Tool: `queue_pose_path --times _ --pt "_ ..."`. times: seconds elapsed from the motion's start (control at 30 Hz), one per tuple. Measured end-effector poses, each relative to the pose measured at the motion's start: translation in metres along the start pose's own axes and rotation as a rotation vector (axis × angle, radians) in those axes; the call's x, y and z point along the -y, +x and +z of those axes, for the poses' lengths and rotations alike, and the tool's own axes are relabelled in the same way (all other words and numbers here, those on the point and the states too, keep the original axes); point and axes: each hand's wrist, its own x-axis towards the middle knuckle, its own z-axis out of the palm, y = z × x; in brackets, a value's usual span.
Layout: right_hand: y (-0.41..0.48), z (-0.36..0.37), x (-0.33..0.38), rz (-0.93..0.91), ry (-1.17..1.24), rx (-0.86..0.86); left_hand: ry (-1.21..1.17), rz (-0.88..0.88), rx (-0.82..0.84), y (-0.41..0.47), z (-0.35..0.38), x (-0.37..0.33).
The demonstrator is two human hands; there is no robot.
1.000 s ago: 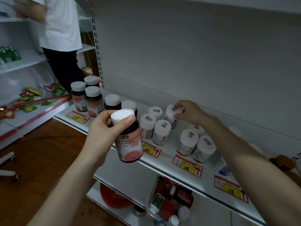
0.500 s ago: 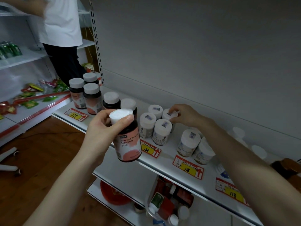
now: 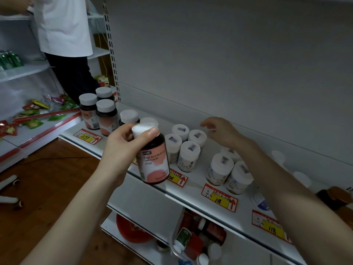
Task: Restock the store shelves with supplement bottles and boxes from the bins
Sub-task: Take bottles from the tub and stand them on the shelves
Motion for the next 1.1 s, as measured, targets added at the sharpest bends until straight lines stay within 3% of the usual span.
queue_pose_path --times 0.1,0.2,0.3,0.43,0.57,0.73,0.93,1.1 --pt "-0.013 -0.005 0.03 -0.06 0.257 -0.143 -0.024 -0.016 0.014 0.01 0.002 -0.006" --pt "-0.035 -0.002 0.068 -0.132 0.495 0.009 -0.064 -0.047 0.014 0.021 0.005 -0.012" --pt "-0.05 0.005 0.094 -0.184 0.499 0.133 -0.154 -0.045 0.023 0.028 0.009 -0.02" --pt "-0.051 0.01 0.106 -0.213 0.448 0.093 -0.194 -0.035 0.054 0.03 0.007 -0.024" --pt "-0.044 0.009 0.11 -0.156 0.677 0.187 -0.411 -0.09 0.038 0.03 -0.013 -0.016" --pt "-0.031 0.021 0.123 -0.147 0.823 0.228 0.053 0.132 0.061 0.006 -0.034 0.005" --pt "-0.014 0.041 0.147 -0.148 0.802 0.244 0.202 0.176 0.068 0.017 -0.064 0.018" --pt "0.014 0.038 0.177 -0.085 0.742 0.075 0.327 0.195 0.072 0.041 -0.096 0.024"
